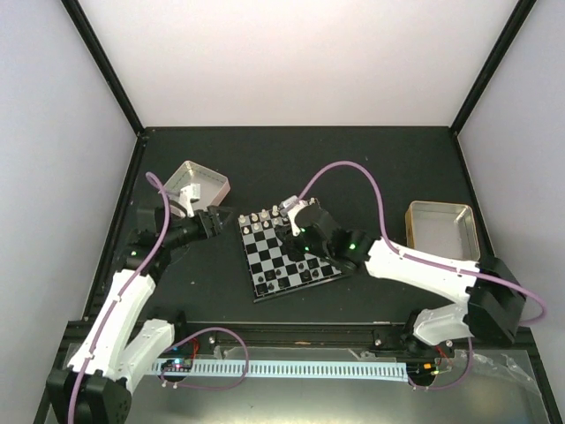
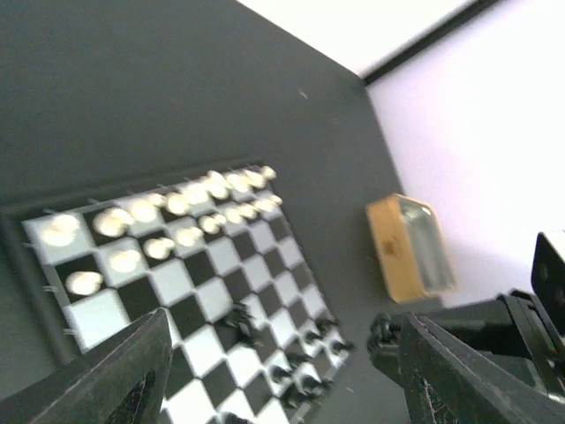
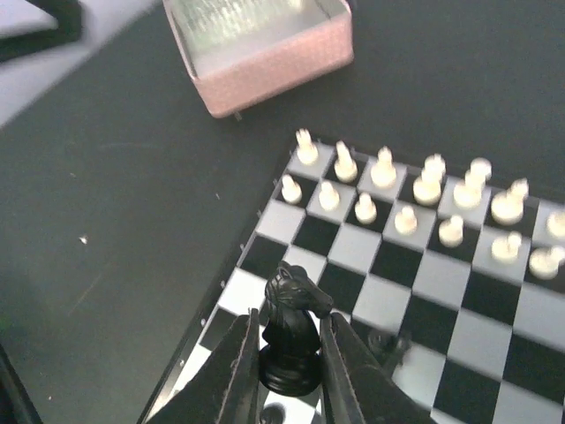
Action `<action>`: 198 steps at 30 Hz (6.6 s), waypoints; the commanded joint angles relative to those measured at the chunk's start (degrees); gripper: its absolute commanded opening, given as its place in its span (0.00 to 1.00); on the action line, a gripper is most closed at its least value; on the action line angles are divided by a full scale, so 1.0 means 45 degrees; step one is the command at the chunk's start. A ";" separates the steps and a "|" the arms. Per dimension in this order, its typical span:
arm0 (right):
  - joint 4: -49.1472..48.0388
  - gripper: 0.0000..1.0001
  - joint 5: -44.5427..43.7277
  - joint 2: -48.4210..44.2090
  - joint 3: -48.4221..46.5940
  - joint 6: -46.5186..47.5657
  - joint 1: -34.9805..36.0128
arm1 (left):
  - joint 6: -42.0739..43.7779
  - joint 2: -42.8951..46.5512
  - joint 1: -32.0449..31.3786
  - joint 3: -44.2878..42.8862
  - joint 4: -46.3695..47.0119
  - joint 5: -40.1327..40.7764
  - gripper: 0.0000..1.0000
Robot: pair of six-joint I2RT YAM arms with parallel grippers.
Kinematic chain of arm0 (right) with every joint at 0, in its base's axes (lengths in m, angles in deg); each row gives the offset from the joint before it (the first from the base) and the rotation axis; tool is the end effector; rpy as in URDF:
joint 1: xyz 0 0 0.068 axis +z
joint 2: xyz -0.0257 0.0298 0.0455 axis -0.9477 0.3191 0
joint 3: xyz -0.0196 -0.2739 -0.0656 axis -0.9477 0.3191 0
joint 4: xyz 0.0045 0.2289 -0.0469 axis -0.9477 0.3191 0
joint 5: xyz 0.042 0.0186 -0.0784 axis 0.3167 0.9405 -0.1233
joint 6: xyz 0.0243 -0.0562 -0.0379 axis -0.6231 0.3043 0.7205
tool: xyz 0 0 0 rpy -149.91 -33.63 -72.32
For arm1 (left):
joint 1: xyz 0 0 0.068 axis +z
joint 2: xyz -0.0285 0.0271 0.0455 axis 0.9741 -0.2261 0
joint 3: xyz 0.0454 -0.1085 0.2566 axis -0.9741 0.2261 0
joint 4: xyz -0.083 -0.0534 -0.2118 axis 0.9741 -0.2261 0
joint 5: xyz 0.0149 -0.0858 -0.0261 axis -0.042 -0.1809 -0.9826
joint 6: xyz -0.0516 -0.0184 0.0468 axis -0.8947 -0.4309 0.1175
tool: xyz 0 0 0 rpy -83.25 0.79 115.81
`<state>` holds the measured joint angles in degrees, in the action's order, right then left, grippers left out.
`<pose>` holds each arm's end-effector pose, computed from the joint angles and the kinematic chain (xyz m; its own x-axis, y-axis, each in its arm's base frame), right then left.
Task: Set up the chess pieces on the board
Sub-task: Place the chess piece on the chessboard, then pick up the chess piece from the chessboard.
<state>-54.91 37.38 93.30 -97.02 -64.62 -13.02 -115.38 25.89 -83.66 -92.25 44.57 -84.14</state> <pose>0.1602 0.2479 0.2672 -0.6019 -0.2710 -0.7512 -0.6240 0.7466 0.2307 0.1466 -0.0504 0.2821 -0.7068 -0.3733 -0.6009 0.2343 0.6779 -0.6968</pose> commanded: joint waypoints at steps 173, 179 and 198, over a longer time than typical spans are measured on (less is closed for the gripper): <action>0.3584 0.69 0.2499 -0.7330 0.5091 -0.3785 -0.5901 | 0.1298 -0.8627 -1.1080 -0.3658 0.0564 0.8763 0.33; 0.3203 0.66 0.2962 -0.6151 0.4658 -0.3521 -0.5823 | 0.0316 -0.7938 -0.9202 -0.2579 0.0499 0.8487 0.43; 0.2864 0.62 0.2871 -0.5133 0.4458 -0.3690 -0.5568 | 0.1235 -1.1161 -0.8265 -0.4352 0.0135 0.7022 0.38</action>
<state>-40.73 50.06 70.79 -76.58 -81.40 -38.35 -110.99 -22.80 -121.14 -108.79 45.47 -50.83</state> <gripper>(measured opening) 0.619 0.396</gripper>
